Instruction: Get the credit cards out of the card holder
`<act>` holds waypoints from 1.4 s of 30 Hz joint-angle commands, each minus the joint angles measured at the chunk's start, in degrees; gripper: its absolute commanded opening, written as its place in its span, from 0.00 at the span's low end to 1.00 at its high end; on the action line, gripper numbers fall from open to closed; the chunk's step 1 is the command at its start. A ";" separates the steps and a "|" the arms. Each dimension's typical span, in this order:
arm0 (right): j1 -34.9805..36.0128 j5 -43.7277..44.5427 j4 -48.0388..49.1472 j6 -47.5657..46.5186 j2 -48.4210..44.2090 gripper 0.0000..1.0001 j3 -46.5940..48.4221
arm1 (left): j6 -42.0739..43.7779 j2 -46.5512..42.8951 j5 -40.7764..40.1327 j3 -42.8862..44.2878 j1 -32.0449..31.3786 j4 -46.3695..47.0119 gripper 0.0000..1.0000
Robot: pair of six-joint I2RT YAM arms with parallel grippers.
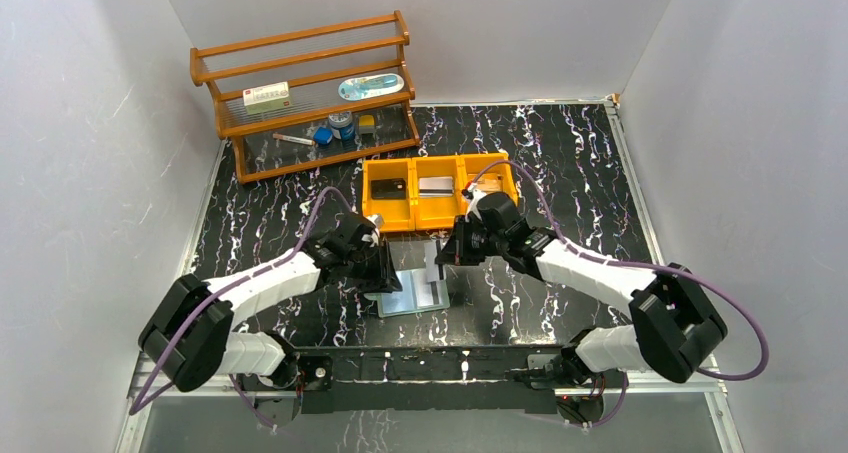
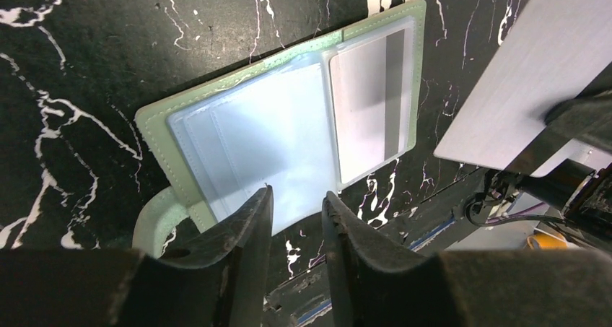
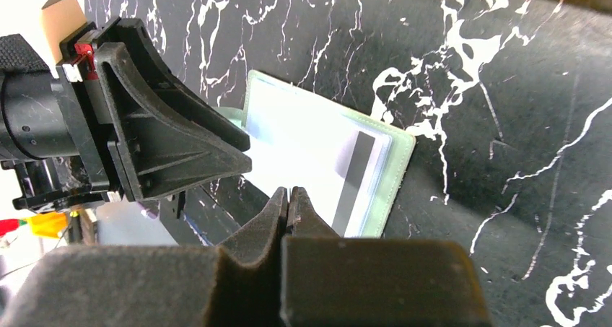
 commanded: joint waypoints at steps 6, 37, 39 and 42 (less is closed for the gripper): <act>-0.01 9.27 6.71 -13.96 -7.86 0.00 1.63 | -0.47 -6.81 -6.06 0.58 -0.06 -5.43 0.39; -1.76 20.92 -2.27 -82.25 22.89 0.00 32.42 | -4.78 -27.80 -25.62 -0.70 0.00 -19.58 0.94; -1.83 21.24 -3.65 -83.28 25.61 0.00 34.33 | -4.90 -27.97 -25.56 -0.81 0.07 -19.76 0.94; -2.14 22.11 -2.48 -86.27 28.53 0.00 35.02 | -4.96 -28.15 -26.01 -0.75 0.02 -19.95 0.94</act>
